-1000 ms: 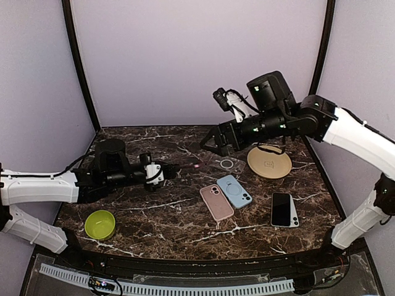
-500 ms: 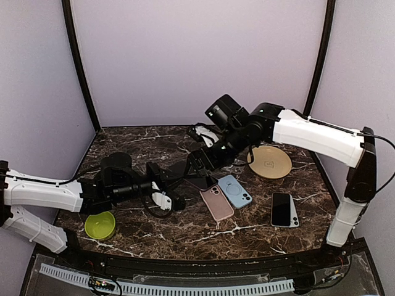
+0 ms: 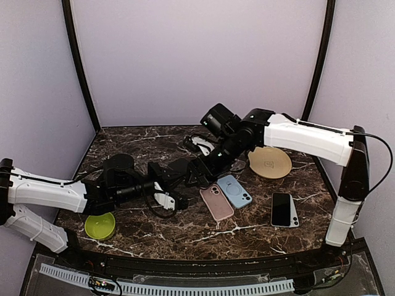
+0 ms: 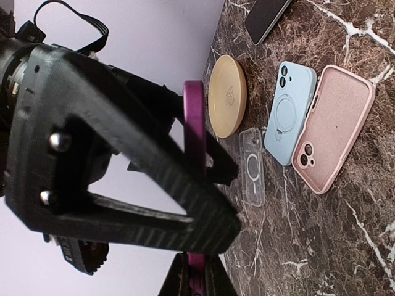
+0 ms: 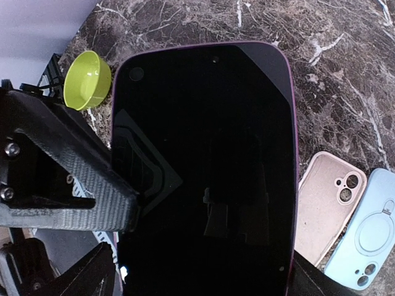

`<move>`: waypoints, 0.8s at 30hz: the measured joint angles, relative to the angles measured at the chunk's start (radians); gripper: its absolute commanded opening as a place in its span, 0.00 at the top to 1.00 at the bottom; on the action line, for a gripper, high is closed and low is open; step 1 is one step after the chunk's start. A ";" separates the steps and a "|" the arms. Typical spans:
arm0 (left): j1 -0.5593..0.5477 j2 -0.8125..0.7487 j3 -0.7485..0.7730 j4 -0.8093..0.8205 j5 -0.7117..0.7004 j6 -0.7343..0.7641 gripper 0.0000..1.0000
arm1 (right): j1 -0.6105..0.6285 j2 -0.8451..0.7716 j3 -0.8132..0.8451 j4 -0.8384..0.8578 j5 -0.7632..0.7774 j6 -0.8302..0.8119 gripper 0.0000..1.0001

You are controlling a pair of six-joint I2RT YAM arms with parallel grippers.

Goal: Put the phone into the phone case

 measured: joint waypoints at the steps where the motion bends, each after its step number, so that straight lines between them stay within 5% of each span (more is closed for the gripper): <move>1: 0.000 0.001 0.000 0.001 -0.001 0.000 1.00 | 0.000 0.005 -0.001 -0.005 0.004 -0.002 0.25; 11: 0.000 0.004 -0.002 0.005 -0.013 0.003 0.97 | 0.004 0.010 -0.010 0.013 0.061 -0.005 0.61; 17: -0.002 0.006 -0.006 0.032 -0.021 -0.043 0.51 | 0.009 -0.027 -0.084 0.072 0.127 0.016 0.73; 24: -0.005 -0.004 0.024 0.026 -0.083 -0.319 0.31 | -0.013 -0.137 -0.300 0.171 0.296 0.066 0.79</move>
